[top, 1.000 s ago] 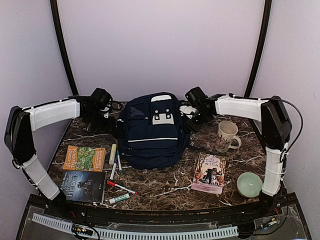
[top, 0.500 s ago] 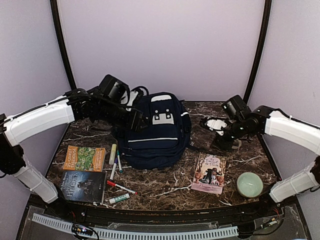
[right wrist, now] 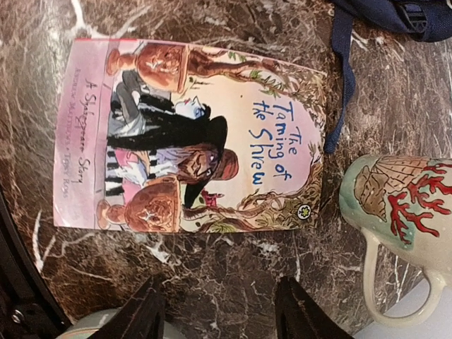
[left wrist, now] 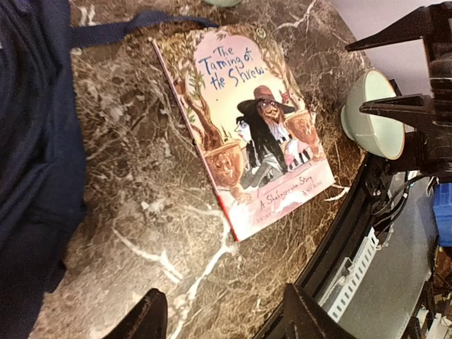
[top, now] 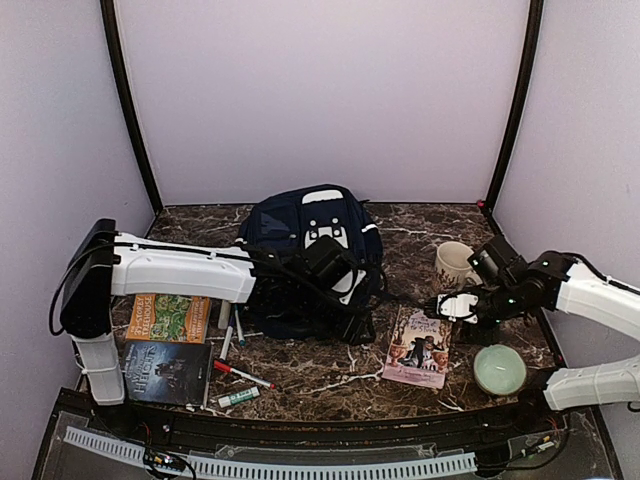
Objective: Pack the student bag
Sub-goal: Move the book to the center of the board.
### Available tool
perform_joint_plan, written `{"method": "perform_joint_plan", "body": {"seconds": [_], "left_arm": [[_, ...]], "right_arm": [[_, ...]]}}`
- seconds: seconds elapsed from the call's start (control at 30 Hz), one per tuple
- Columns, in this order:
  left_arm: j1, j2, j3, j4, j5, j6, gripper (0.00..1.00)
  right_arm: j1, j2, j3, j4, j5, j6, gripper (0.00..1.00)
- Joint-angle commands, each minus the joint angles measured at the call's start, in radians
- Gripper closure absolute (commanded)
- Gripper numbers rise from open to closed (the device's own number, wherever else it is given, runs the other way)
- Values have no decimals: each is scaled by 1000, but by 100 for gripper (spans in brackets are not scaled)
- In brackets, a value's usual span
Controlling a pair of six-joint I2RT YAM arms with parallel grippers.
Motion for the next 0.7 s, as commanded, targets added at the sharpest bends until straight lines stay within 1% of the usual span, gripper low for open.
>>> {"method": "perform_joint_plan", "body": {"seconds": [0.0,0.17,0.3,0.4,0.53,0.67], "left_arm": [[-10,88,60,118,63,-123,40],[-10,193,112,170,86,-179,37],[-7,276,167,162,100,-205,37],[5,326,194,159,107,-226,37],[25,365,185,184,125,-263,37],[47,379,138,275,181,-323,39]], "right_arm": [[1,14,-23,63,66,-81,49],[2,55,-61,124,72,-142,54],[1,119,-95,162,97,-176,58],[1,174,-130,220,128,-189,59],[-2,263,-168,325,162,-195,61],[-2,369,-169,398,157,-198,65]]}}
